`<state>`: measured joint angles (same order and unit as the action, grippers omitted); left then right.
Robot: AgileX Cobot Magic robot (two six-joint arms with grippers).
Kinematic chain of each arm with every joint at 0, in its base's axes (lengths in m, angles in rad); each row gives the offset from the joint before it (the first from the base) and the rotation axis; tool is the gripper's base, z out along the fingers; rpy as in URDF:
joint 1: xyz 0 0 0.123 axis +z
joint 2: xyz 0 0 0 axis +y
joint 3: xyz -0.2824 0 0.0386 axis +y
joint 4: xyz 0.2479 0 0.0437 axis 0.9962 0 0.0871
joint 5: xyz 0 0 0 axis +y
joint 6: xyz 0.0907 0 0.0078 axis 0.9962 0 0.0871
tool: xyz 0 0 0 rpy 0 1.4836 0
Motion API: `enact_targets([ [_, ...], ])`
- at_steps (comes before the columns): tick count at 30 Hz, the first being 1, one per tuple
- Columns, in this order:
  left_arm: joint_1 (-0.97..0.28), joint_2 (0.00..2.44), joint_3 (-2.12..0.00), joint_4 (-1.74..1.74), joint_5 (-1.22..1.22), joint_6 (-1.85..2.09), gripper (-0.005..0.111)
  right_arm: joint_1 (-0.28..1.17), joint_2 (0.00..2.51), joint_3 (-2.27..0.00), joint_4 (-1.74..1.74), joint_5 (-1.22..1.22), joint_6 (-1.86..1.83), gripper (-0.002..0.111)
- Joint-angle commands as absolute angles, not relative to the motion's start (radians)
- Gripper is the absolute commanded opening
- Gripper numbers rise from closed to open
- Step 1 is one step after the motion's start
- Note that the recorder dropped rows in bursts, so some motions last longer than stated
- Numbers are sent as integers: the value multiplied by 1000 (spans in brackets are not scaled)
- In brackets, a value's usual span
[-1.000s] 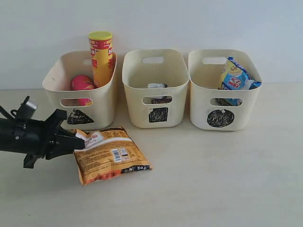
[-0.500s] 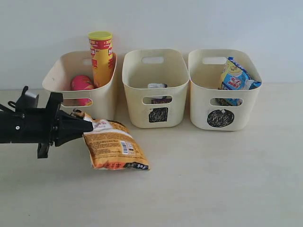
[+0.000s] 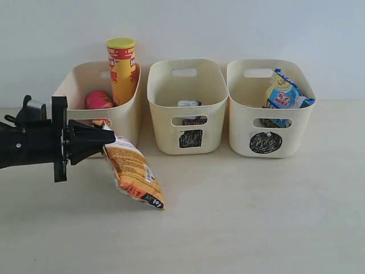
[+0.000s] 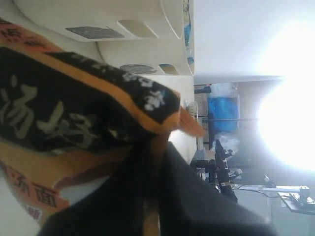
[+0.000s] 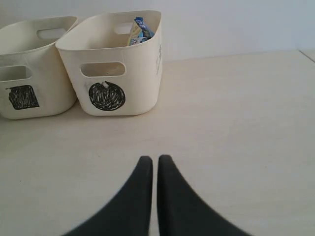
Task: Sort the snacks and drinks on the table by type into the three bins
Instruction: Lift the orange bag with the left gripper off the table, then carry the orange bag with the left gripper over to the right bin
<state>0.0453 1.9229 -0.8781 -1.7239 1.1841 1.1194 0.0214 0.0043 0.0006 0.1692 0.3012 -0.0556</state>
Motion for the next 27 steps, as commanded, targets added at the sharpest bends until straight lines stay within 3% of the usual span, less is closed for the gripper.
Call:
enact_targets([
  [1, 47, 1886, -873, -1744, 1221, 1131, 4, 21, 0, 0, 168, 288, -57, 0],
  [11, 31, 1792, -878, -1744, 1221, 1115, 4, 21, 0, 0, 168, 288, -57, 0],
  [27, -224, 1726, -1188, -1744, 1180, 957, 4, 21, 0, 0, 168, 288, -57, 0],
])
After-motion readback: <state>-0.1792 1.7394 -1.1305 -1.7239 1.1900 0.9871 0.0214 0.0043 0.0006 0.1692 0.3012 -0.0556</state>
